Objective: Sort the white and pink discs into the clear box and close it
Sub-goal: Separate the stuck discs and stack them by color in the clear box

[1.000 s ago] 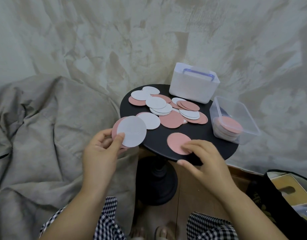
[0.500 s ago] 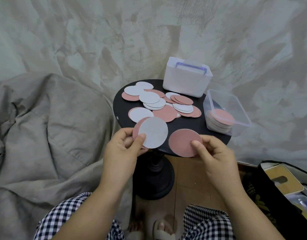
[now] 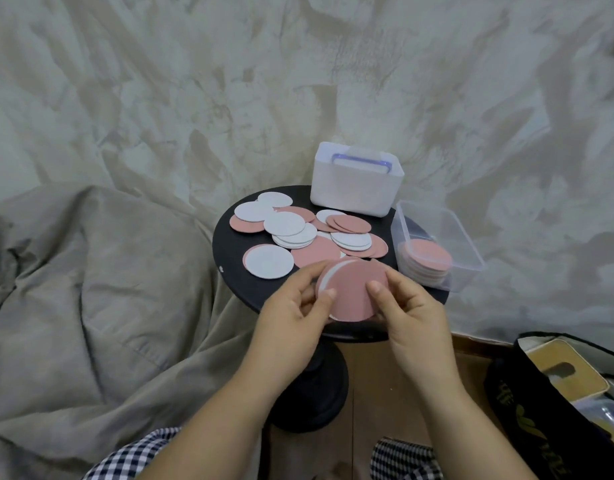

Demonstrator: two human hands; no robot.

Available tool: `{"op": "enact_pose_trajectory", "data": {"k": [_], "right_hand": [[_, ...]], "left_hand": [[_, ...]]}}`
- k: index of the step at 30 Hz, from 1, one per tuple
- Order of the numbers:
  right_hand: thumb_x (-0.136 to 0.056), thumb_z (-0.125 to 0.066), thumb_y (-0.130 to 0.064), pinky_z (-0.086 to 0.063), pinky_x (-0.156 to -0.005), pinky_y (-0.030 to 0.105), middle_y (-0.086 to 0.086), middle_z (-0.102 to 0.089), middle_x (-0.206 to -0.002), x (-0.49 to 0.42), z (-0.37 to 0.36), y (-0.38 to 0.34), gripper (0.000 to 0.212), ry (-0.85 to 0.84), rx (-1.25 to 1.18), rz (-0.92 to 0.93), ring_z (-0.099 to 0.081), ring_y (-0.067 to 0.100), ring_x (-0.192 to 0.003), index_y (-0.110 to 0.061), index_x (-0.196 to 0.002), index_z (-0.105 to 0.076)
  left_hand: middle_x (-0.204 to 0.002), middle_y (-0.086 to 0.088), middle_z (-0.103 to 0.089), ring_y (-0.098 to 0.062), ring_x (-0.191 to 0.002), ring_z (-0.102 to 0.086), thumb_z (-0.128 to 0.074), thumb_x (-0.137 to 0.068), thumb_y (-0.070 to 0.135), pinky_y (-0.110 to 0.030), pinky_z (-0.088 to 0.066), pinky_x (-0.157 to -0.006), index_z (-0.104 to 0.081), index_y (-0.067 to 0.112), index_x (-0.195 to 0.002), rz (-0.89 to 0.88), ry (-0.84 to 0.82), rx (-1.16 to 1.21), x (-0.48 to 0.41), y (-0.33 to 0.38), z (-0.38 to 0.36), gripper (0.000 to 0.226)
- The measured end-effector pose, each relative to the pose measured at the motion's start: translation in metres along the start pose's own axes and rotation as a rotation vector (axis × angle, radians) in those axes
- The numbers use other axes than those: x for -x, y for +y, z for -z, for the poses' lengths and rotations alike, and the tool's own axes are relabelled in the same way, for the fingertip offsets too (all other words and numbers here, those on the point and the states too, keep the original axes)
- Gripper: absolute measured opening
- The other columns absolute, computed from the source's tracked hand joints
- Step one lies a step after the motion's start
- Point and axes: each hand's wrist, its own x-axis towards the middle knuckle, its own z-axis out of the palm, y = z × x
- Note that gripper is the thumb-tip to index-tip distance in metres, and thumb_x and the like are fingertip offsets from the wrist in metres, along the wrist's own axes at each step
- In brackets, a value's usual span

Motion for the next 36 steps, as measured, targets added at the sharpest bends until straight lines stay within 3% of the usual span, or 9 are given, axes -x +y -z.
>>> {"op": "enact_pose_trajectory", "data": {"k": [4, 7, 11, 14, 18, 22, 25, 27, 36], "right_hand": [[-0.084, -0.063, -0.010, -0.044, -0.077, 0.005, -0.034, -0.066, -0.092, 0.000, 0.005, -0.003, 0.032, 0.057, 0.122, 0.140, -0.060, -0.012, -0.094, -0.040, -0.097, -0.064], [-0.081, -0.066, -0.008, -0.044, -0.081, 0.007, -0.031, -0.067, -0.095, -0.002, 0.008, 0.004, 0.035, 0.078, 0.193, 0.180, -0.061, -0.009, -0.094, -0.041, -0.093, -0.065], [-0.081, -0.067, -0.011, -0.045, -0.087, 0.011, -0.031, -0.066, -0.100, -0.004, 0.009, 0.022, 0.034, 0.086, 0.244, 0.146, -0.059, -0.009, -0.098, -0.040, -0.099, -0.065], [-0.090, -0.058, -0.016, -0.035, -0.090, 0.001, -0.033, -0.054, -0.113, -0.004, 0.008, 0.032, 0.035, 0.076, 0.441, 0.267, -0.048, -0.019, -0.106, -0.028, -0.124, -0.055], [-0.093, -0.037, -0.024, -0.030, -0.093, 0.002, -0.014, -0.050, -0.118, 0.002, 0.003, 0.041, 0.048, 0.040, 0.596, 0.397, -0.039, -0.017, -0.113, -0.015, -0.140, -0.037], [-0.093, -0.043, -0.014, -0.032, -0.089, 0.001, -0.015, -0.053, -0.106, 0.001, 0.004, 0.041, 0.043, 0.081, 0.560, 0.429, -0.044, -0.016, -0.104, -0.013, -0.136, -0.042], [-0.091, -0.054, -0.007, -0.038, -0.087, 0.003, -0.031, -0.058, -0.105, 0.000, 0.007, 0.033, 0.042, 0.110, 0.411, 0.326, -0.052, -0.014, -0.102, -0.036, -0.122, -0.052], [-0.088, -0.058, -0.007, -0.042, -0.084, 0.005, -0.038, -0.061, -0.101, 0.001, 0.008, 0.027, 0.045, 0.129, 0.306, 0.239, -0.057, -0.011, -0.100, -0.046, -0.110, -0.054], [-0.084, -0.061, 0.004, -0.041, -0.084, 0.005, -0.021, -0.060, -0.102, 0.003, 0.010, 0.027, 0.042, 0.163, 0.403, 0.382, -0.056, -0.007, -0.100, -0.031, -0.107, -0.060]], "left_hand": [[-0.097, 0.021, -0.069, 0.007, -0.094, -0.061, -0.063, -0.086, 0.012, -0.010, -0.045, -0.083, -0.065, 0.038, -0.098, -0.081, 0.088, -0.195, -0.014, -0.002, -0.007, 0.030], [-0.097, 0.026, -0.063, 0.017, -0.093, -0.056, -0.065, -0.084, 0.009, 0.002, -0.037, -0.076, -0.068, 0.028, -0.107, -0.094, 0.128, -0.271, -0.018, -0.008, -0.009, 0.030], [-0.099, 0.029, -0.061, 0.022, -0.093, -0.054, -0.063, -0.086, 0.007, 0.004, -0.035, -0.078, -0.065, 0.022, -0.115, -0.153, 0.117, -0.365, -0.015, -0.019, -0.011, 0.033], [-0.115, 0.024, -0.058, 0.015, -0.108, -0.050, -0.055, -0.092, 0.019, 0.002, -0.032, -0.088, -0.057, 0.025, -0.125, -0.234, 0.122, -0.508, -0.015, -0.027, -0.012, 0.034], [-0.123, 0.017, -0.051, -0.001, -0.116, -0.043, -0.036, -0.090, 0.035, -0.001, -0.027, -0.091, -0.048, 0.017, -0.134, -0.323, 0.120, -0.691, -0.014, -0.033, -0.014, 0.050], [-0.102, 0.014, -0.057, 0.003, -0.094, -0.051, -0.041, -0.090, 0.032, -0.001, -0.034, -0.080, -0.054, 0.018, -0.129, -0.330, 0.175, -0.615, -0.012, -0.035, -0.014, 0.044], [-0.097, 0.017, -0.064, 0.008, -0.095, -0.056, -0.058, -0.089, 0.016, -0.002, -0.037, -0.081, -0.062, 0.027, -0.116, -0.314, 0.230, -0.474, -0.010, -0.028, -0.013, 0.029], [-0.097, 0.024, -0.064, 0.011, -0.095, -0.058, -0.065, -0.084, 0.006, -0.002, -0.039, -0.080, -0.064, 0.035, -0.105, -0.272, 0.249, -0.356, -0.008, -0.020, -0.015, 0.036], [-0.087, 0.012, -0.069, 0.006, -0.086, -0.062, -0.070, -0.079, 0.002, -0.003, -0.042, -0.074, -0.074, 0.016, -0.094, -0.290, 0.278, -0.376, -0.009, -0.022, -0.014, 0.021]]}}
